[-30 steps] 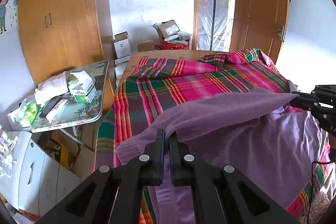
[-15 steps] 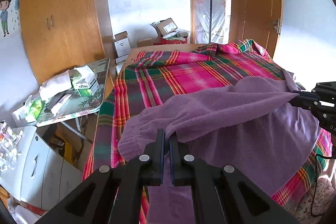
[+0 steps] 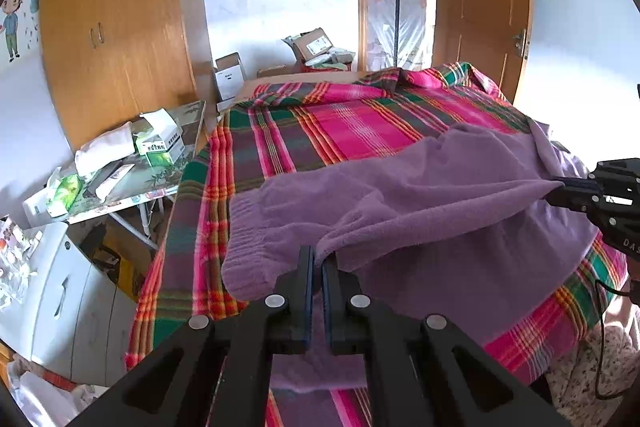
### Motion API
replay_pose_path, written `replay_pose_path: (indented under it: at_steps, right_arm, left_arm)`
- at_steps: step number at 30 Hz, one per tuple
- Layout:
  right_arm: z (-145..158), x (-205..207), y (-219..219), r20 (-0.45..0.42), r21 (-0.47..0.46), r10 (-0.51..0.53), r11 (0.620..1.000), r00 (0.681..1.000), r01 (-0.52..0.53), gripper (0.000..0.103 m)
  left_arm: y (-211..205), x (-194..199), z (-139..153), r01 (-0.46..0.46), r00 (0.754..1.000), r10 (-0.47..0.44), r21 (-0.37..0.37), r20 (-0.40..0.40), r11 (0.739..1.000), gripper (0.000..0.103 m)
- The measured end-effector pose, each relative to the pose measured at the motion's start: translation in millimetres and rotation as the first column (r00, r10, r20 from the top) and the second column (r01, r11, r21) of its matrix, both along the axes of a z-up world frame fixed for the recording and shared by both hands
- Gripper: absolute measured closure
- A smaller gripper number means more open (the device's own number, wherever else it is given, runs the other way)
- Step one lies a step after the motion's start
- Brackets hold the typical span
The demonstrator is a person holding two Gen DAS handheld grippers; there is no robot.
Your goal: Fold clothes
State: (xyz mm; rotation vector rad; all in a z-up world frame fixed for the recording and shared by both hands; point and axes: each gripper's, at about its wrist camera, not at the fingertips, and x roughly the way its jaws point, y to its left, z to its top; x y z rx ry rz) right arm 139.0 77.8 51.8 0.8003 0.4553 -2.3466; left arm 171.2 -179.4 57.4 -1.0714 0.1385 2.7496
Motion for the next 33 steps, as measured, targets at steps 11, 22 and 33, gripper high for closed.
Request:
replay_pose_path:
  at_steps: [11,22,33]
  right_arm:
    - [-21,11,7,0.039,0.011,-0.002,1.0,0.999,0.001,0.097]
    - [-50,12,8,0.104,0.038,-0.006,0.999,0.995,0.002,0.097]
    - [-56,12,16,0.131,0.004,-0.011,1.0,0.991,0.011,0.097]
  left_arm:
    - [6,14,-14,-0.011,1.0,0.011,0.0,0.012,1.0,0.099]
    - [-8,31,-30,-0.005,0.997,-0.006,0.134,0.083,0.991,0.088]
    - [-76,27,-45,-0.226,0.965,0.089,0.604,0.248,0.764,0.073]
